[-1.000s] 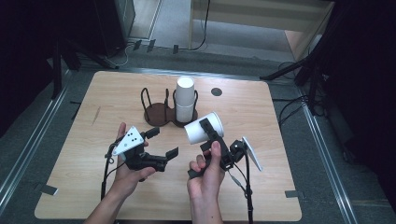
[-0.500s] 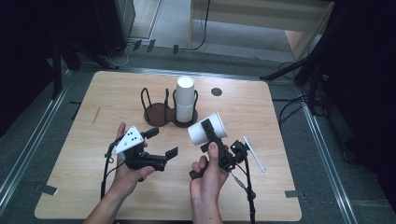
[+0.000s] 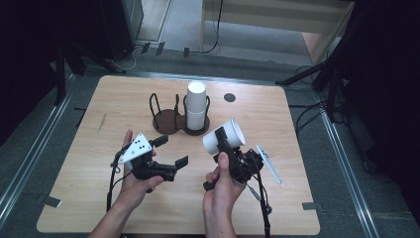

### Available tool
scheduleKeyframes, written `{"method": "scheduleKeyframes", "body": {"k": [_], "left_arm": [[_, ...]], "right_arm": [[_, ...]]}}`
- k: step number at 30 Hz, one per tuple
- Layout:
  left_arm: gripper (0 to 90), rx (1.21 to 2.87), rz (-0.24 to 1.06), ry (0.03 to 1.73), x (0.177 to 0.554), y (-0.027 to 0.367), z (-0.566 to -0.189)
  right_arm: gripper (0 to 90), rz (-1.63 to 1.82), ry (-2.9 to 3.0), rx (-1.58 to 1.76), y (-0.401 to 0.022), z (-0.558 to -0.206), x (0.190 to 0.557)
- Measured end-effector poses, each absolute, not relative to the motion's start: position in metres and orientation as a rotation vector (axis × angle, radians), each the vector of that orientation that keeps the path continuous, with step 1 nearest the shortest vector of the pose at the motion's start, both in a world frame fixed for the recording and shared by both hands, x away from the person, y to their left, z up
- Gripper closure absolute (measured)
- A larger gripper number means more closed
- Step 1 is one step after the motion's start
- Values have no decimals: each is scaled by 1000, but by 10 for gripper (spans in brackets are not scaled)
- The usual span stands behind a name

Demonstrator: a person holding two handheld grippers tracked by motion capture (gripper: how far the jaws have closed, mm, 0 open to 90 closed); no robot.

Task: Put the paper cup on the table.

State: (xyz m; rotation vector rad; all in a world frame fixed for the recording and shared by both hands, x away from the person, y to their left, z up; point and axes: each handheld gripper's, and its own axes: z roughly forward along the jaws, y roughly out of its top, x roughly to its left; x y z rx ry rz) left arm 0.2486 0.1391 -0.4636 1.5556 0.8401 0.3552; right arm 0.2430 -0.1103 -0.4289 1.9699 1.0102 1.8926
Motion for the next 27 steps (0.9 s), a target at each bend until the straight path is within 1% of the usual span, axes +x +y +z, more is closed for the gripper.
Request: {"method": "scheduleKeyframes", "body": {"k": [27], "left_arm": [[0,1546,359,852,250,141,-464]], "right_arm": [[305,1722,1114,1809,-112,-426,246]]}}
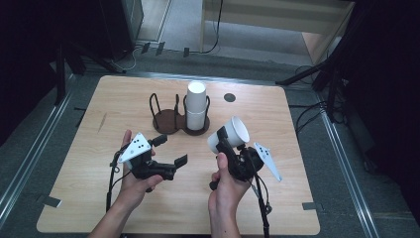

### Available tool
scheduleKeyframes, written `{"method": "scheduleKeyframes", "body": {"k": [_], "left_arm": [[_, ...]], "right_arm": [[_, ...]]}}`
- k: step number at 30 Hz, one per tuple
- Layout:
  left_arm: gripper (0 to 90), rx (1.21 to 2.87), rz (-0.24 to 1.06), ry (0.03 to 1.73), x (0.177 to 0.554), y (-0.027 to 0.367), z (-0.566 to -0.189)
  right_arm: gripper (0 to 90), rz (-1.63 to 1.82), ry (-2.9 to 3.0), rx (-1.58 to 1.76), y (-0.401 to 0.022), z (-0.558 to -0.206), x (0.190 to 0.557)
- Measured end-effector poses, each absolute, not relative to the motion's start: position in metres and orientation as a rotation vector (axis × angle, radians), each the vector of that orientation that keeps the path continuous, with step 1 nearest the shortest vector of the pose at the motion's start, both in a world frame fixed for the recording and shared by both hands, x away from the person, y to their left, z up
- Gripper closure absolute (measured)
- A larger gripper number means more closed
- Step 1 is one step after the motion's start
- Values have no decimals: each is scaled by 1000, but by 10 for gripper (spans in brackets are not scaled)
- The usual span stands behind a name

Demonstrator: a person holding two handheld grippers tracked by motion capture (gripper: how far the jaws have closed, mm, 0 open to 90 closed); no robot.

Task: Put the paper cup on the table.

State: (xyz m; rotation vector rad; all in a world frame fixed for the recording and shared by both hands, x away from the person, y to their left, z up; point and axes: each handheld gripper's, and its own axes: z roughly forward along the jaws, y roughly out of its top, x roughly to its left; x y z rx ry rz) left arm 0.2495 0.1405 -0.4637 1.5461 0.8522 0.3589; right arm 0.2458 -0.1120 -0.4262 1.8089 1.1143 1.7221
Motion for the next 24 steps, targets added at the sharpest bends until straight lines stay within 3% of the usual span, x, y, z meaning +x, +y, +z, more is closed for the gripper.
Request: {"method": "scheduleKeyframes", "body": {"k": [24], "left_arm": [[0,1538,365,864,251,141,-465]], "right_arm": [[305,1507,1244,1499,-116,-426,252]]}}
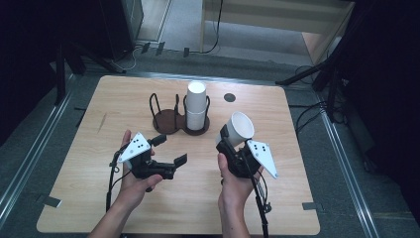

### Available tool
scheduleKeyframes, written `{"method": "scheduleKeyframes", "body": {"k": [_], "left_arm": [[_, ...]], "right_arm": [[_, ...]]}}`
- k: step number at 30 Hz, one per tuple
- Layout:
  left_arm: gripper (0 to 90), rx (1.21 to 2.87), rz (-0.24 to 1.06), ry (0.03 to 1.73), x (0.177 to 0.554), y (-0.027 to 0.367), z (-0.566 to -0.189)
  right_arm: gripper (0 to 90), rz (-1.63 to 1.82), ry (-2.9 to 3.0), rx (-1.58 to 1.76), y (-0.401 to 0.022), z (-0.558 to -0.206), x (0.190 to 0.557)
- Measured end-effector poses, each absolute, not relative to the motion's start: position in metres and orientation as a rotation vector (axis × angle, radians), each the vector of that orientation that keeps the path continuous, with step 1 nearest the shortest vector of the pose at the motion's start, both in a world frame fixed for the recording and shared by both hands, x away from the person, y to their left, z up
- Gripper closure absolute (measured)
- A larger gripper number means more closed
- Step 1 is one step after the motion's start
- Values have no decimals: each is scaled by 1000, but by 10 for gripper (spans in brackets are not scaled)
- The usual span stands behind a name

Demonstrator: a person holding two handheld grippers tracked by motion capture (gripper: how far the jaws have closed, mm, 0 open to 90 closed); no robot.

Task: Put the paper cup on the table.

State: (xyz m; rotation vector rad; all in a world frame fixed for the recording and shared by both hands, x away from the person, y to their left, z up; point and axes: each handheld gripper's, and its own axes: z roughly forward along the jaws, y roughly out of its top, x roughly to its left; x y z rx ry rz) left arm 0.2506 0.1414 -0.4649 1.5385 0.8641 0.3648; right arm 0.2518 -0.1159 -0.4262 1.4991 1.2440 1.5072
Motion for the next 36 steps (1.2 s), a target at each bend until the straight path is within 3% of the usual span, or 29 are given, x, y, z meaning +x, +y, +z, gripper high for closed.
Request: {"method": "scheduleKeyframes", "body": {"k": [13,36], "left_arm": [[0,1538,345,874,253,144,-466],[0,1540,325,902,258,152,-469]], "right_arm": [[307,1385,1299,1308,-121,-434,265],[306,1339,1276,1186,-158,-457,321]]}}
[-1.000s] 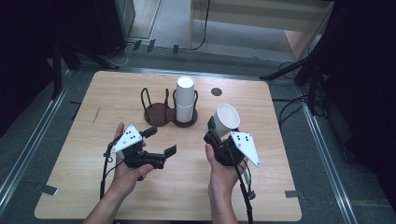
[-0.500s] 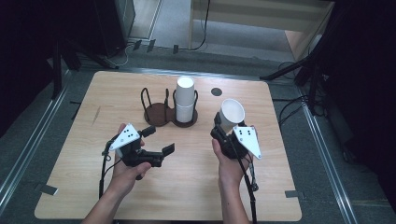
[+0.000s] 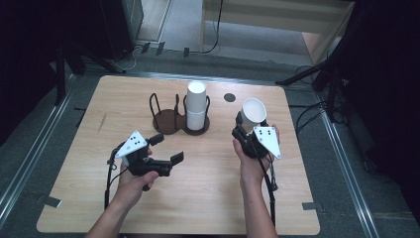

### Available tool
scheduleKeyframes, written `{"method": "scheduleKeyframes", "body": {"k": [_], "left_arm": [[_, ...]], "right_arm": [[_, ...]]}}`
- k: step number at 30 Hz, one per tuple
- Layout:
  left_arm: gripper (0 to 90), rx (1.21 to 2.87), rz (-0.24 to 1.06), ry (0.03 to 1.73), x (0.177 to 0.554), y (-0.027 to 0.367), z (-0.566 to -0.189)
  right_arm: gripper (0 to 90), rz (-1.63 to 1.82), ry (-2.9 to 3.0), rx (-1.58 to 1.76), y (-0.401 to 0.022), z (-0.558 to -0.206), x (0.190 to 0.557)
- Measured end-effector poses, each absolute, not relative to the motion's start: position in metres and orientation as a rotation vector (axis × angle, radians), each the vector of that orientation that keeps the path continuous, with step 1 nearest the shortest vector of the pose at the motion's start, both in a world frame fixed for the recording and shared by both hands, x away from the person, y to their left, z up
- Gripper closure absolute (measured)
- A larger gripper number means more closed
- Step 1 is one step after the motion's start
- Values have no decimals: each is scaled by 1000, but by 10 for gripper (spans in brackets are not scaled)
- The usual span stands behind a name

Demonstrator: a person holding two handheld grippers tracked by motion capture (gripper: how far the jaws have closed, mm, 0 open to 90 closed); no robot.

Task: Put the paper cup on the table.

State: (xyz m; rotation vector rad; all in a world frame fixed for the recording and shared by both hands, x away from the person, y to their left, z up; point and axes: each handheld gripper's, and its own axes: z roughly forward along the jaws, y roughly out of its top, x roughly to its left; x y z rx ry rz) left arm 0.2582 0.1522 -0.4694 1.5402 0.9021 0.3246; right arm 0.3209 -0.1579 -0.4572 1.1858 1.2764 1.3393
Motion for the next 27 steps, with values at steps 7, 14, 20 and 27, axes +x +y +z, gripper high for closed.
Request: {"method": "scheduleKeyframes", "body": {"k": [7,14,20,27], "left_arm": [[0,1533,328,923,260,157,-472],[0,1534,352,981,264,162,-477],[0,1531,354,1026,267,169,-482],[0,1544,509,1064,264,181,-484]], "right_arm": [[308,1389,1263,1160,-168,-467,341],[315,1396,1308,1169,-177,-474,363],[319,1367,1333,1186,-185,-481,383],[319,1301,1387,1208,-193,-494,406]]}}
